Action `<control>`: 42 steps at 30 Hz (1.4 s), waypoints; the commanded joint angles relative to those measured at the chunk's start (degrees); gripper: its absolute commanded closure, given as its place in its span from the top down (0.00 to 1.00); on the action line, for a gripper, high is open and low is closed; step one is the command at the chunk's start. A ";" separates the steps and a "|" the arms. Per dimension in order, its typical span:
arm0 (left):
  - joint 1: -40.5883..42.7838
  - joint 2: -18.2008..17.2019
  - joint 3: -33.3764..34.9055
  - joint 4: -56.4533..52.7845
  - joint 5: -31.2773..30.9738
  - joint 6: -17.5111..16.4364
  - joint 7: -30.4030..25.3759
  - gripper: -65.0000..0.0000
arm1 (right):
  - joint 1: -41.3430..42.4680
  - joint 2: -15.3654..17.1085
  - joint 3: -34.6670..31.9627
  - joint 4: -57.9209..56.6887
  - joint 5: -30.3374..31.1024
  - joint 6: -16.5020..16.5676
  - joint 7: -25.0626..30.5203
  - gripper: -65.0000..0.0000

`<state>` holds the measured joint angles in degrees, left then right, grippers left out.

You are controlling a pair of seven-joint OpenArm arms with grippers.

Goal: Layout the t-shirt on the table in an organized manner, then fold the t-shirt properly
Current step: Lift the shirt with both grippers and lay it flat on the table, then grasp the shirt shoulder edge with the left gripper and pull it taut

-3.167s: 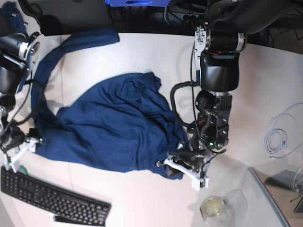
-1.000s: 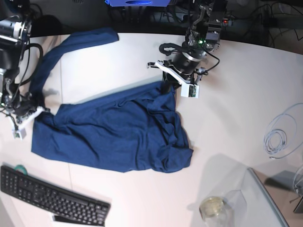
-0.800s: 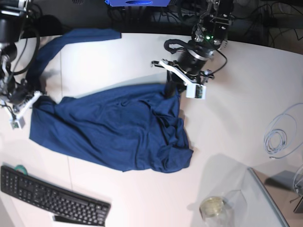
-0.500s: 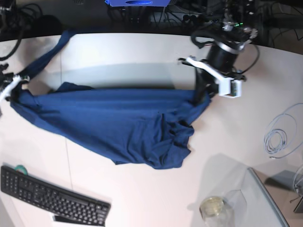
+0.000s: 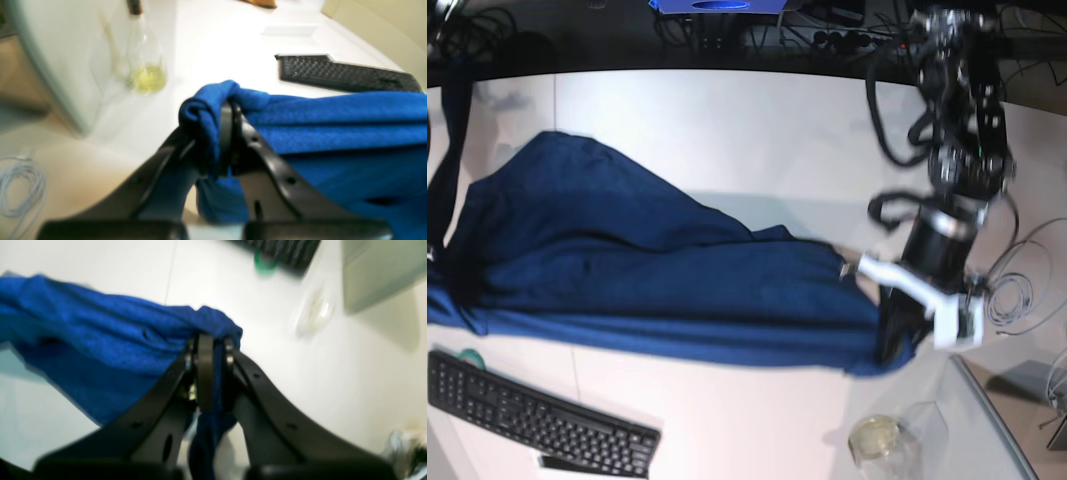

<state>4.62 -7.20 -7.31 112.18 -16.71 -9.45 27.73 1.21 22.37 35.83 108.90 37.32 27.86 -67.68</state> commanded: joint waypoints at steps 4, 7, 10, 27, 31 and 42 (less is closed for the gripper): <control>-15.30 3.99 2.17 -4.71 0.23 0.88 2.38 0.00 | 11.75 3.08 -7.75 -9.34 -8.62 -0.38 2.76 0.00; -22.86 7.25 2.17 -9.37 0.23 2.02 2.47 0.00 | 17.20 3.26 -12.93 -16.29 -14.86 -0.38 7.06 0.00; -26.47 8.48 2.61 -11.13 0.23 2.20 2.30 0.00 | 18.35 3.26 -14.08 -17.08 -17.94 -0.30 10.49 0.00; -47.13 12.17 1.99 -69.32 13.33 2.38 -30.06 0.00 | 37.25 5.45 -33.77 -73.96 -18.11 -0.74 50.14 0.00; -54.07 13.49 1.99 -86.47 15.87 2.38 -37.79 0.00 | 44.72 4.49 -37.64 -89.78 -18.02 -3.29 60.60 0.09; -59.79 13.66 1.90 -97.02 15.87 7.12 -45.79 1.00 | 41.64 6.42 -37.11 -81.25 -17.85 -6.45 51.20 0.87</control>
<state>-53.12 6.35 -5.43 14.15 -0.84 -2.13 -16.43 41.10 27.35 -1.72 27.05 19.03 21.45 -17.32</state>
